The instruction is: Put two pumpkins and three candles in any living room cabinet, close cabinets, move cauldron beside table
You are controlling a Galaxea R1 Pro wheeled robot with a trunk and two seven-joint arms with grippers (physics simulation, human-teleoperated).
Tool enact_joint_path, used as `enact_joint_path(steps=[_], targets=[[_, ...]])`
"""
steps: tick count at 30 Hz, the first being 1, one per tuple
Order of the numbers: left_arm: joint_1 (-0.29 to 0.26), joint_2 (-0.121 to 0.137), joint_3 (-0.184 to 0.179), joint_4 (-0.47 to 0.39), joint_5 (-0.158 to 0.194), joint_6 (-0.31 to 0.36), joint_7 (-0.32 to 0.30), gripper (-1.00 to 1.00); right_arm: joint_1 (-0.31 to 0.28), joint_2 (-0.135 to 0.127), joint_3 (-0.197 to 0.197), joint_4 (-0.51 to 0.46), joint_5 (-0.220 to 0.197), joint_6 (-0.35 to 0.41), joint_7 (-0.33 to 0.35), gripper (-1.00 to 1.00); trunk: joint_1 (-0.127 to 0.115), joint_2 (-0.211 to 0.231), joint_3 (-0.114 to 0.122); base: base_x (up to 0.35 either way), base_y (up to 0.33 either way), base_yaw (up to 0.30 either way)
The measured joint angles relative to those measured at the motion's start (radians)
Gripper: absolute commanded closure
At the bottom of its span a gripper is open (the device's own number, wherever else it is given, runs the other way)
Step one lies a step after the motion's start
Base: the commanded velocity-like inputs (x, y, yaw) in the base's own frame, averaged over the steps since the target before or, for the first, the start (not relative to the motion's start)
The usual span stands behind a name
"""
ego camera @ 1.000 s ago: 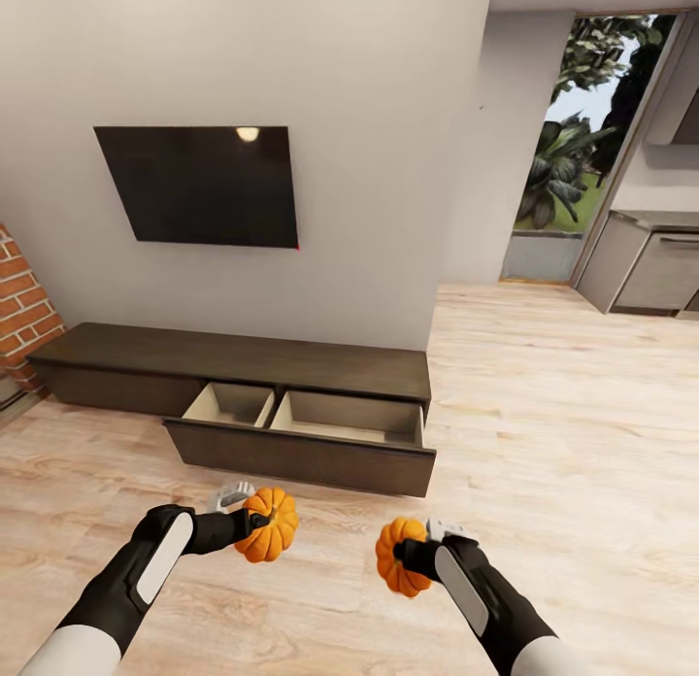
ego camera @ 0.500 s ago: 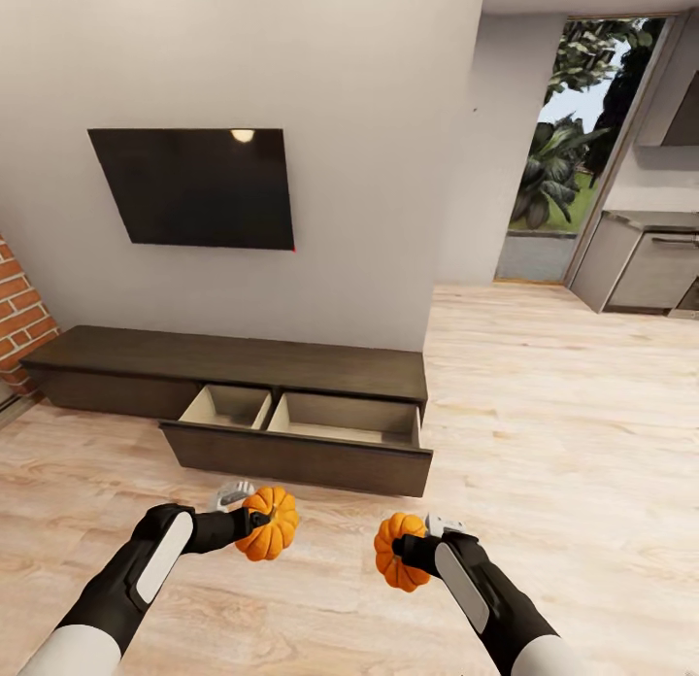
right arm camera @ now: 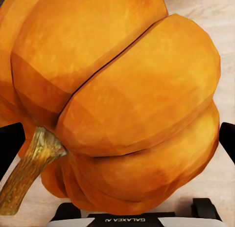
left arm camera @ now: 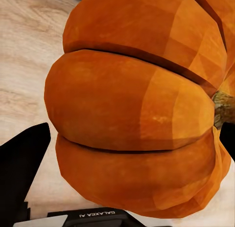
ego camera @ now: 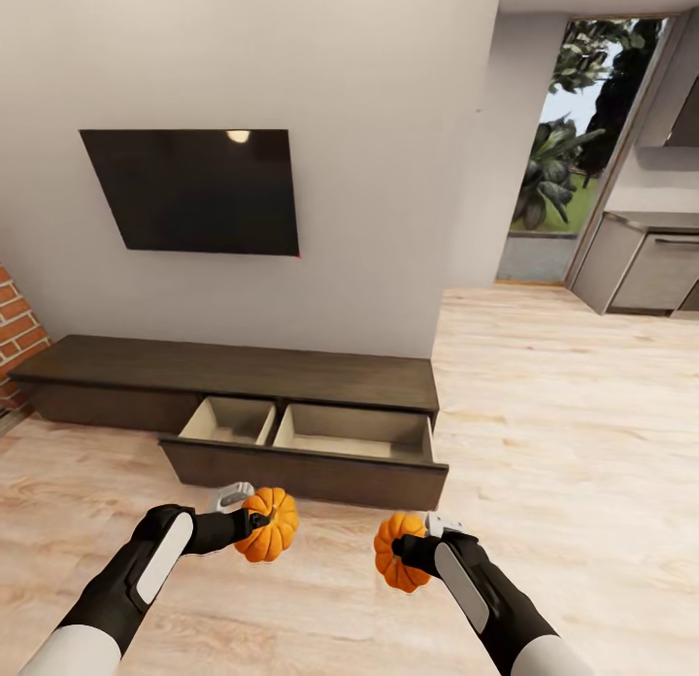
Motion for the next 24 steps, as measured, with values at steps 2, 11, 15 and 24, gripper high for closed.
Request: enact_joint_path(steps=[2,11,15,24], targets=[[0.0,0.0,0.0,0.0,0.0,0.0,0.0,1.0,0.0,0.0,0.0,0.0,0.0,0.0,0.0,1.0,0.0,0.0,0.0,0.332,0.018,0.0],[0.0,0.0,0.001,0.0,-0.001,0.001,-0.001,1.0,0.0,-0.001,-0.001,0.0,-0.003,0.0,0.009,1.0,0.0,0.0,0.004,0.296,0.11,-0.111],[0.0,0.0,0.001,0.0,-0.001,0.001,-0.001,1.0,0.0,-0.001,-0.001,0.0,-0.003,0.0,0.013,1.0,0.0,0.0,0.007,0.213,0.183,-0.111],[0.0,0.0,0.004,-0.008,0.013,0.002,-0.003,1.0,0.0,0.0,-0.002,0.0,-0.003,0.0,0.014,1.0,0.001,0.0,0.008,0.026,0.019,-0.008]])
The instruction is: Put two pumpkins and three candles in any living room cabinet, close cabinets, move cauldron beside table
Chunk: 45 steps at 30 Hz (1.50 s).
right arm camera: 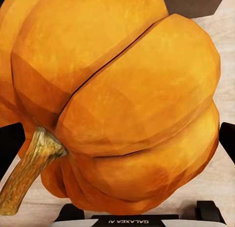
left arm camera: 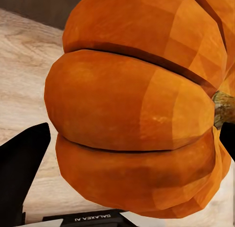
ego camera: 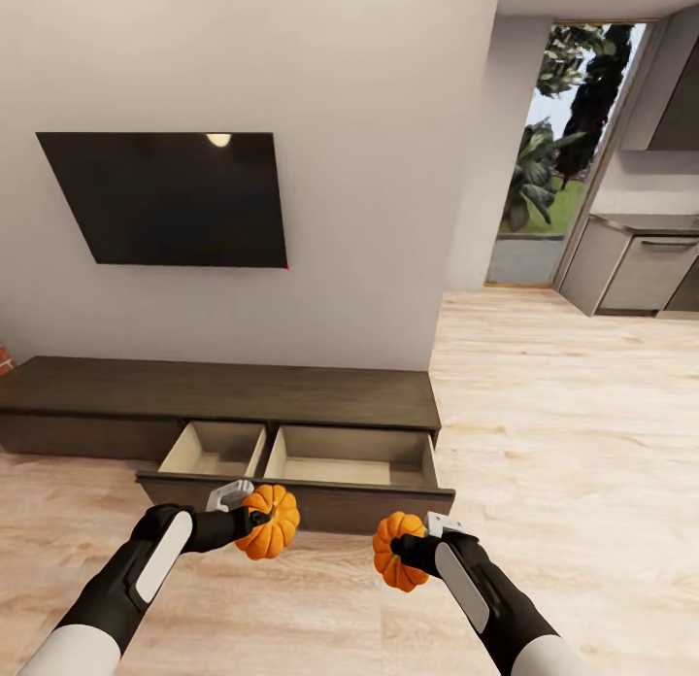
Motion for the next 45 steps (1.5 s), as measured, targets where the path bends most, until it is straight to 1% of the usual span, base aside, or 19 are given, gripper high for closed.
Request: enact_joint_path(steps=[2,30,32,33,34,36,39,43,45], targets=[[0.0,0.001,0.001,-0.001,0.001,0.0,0.0,1.0,0.0,0.0,0.0,0.0,0.0,0.0,0.0,1.0,-0.004,0.007,0.003,0.001,0.0,0.0],[0.0,0.0,0.004,0.01,0.003,0.002,0.002,1.0,0.0,-0.001,-0.003,-0.006,-0.002,0.001,0.014,1.0,-0.111,0.203,0.091,0.0,0.0,0.0],[0.0,0.0,0.004,0.01,0.004,0.001,0.002,1.0,0.0,-0.001,-0.003,-0.007,-0.009,0.001,0.041,1.0,-0.119,0.217,0.097,0.0,0.0,0.0],[0.0,0.0,0.004,0.01,0.004,0.001,0.002,1.0,0.0,-0.002,-0.003,-0.006,-0.012,0.002,0.075,1.0,-0.123,0.224,0.101,0.0,0.0,0.0],[0.0,0.0,0.004,0.01,0.004,0.001,0.002,1.0,0.0,-0.002,-0.003,-0.006,-0.018,0.002,0.132,1.0,-0.127,0.231,0.104,0.0,0.0,0.0],[0.0,0.0,0.004,0.01,0.004,0.002,0.002,1.0,0.0,-0.004,-0.004,-0.006,-0.007,0.005,0.185,1.0,-0.134,0.245,0.11,0.0,0.0,0.0],[0.0,0.0,0.004,0.01,0.005,0.002,0.002,1.0,0.0,-0.003,-0.005,-0.006,-0.009,0.006,0.212,1.0,-0.146,0.266,0.119,0.0,0.0,0.0],[0.0,0.0,0.004,0.01,0.006,0.002,0.002,1.0,0.0,-0.001,-0.007,-0.006,-0.008,0.005,0.22,1.0,-0.161,0.295,0.132,0.0,0.0,0.0],[0.0,0.0,0.005,0.01,0.005,0.002,0.001,1.0,0.0,0.0,-0.008,-0.005,-0.007,0.005,0.221,1.0,-0.161,0.295,0.132,0.0,0.0,0.0]])
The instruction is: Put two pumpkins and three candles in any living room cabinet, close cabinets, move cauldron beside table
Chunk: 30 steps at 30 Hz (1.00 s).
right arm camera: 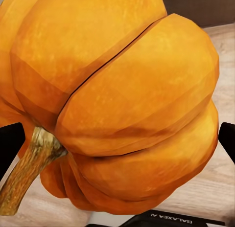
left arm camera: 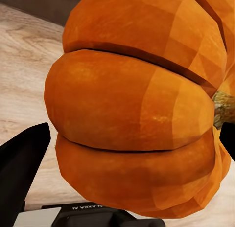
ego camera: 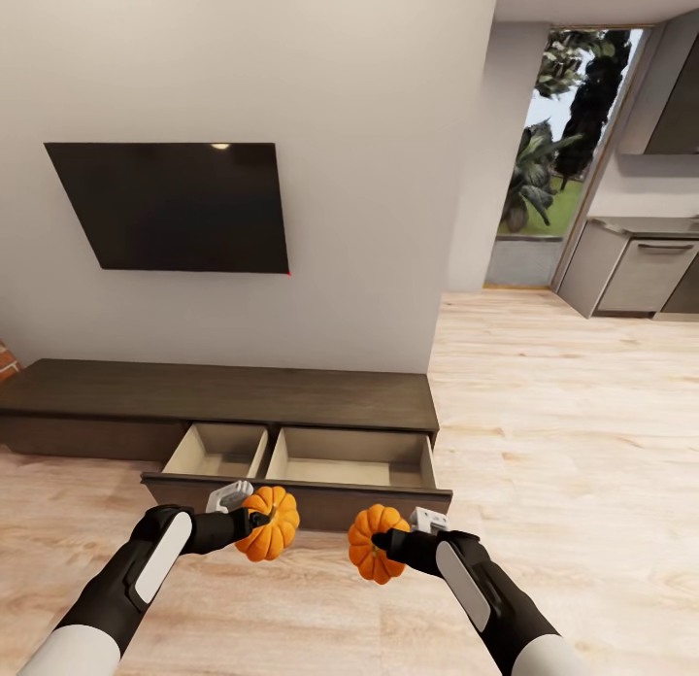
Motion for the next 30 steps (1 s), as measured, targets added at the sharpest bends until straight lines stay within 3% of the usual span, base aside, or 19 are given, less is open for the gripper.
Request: enact_joint_path(steps=[8,30], targets=[[0.0,0.0,0.002,-0.001,-0.001,0.0,-0.006,1.0,0.0,0.0,0.0,0.0,0.0,-0.001,0.001,1.0,0.0,0.0,0.0,0.089,0.0,0.0],[0.0,0.0,0.0,0.0,-0.004,0.0,-0.002,1.0,0.0,0.002,0.0,0.001,0.0,-0.001,0.012,1.0,-0.001,0.0,0.0,0.331,0.0,0.0]])
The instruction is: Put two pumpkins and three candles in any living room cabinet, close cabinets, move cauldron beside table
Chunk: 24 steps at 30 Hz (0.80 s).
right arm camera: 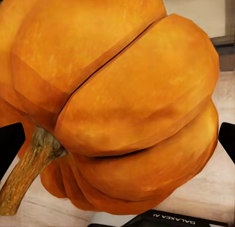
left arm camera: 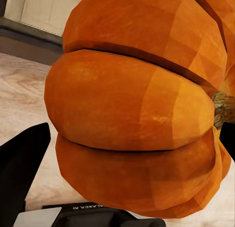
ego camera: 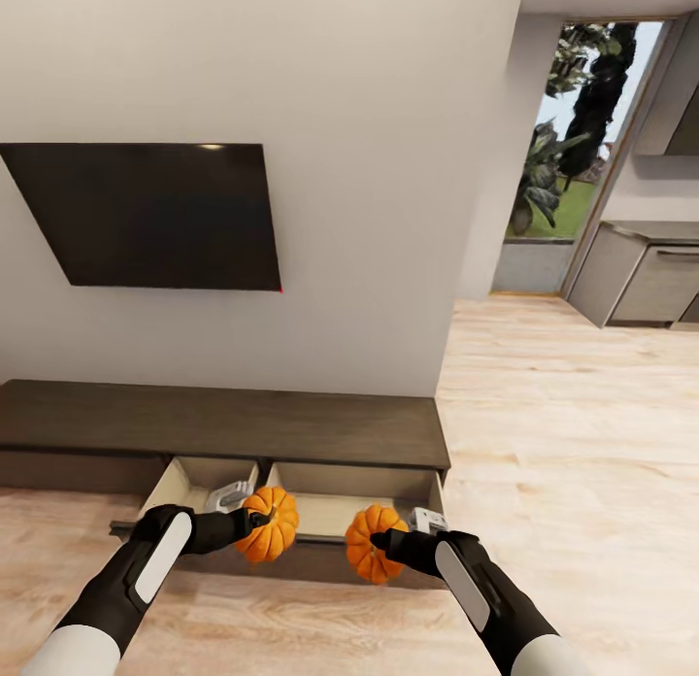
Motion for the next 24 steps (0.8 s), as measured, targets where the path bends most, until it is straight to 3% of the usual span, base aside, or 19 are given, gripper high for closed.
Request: enact_joint_path(steps=[16,24], targets=[[0.0,0.0,-0.002,0.0,0.001,0.0,0.001,1.0,0.0,-0.002,0.0,0.001,0.001,-0.001,0.0,1.0,0.0,0.0,0.0,0.343,-0.002,0.0],[0.0,0.0,-0.003,0.0,0.002,0.0,0.001,1.0,0.0,-0.003,-0.002,0.001,0.001,-0.001,0.0,1.0,0.0,0.0,0.0,0.308,-0.146,0.0]])
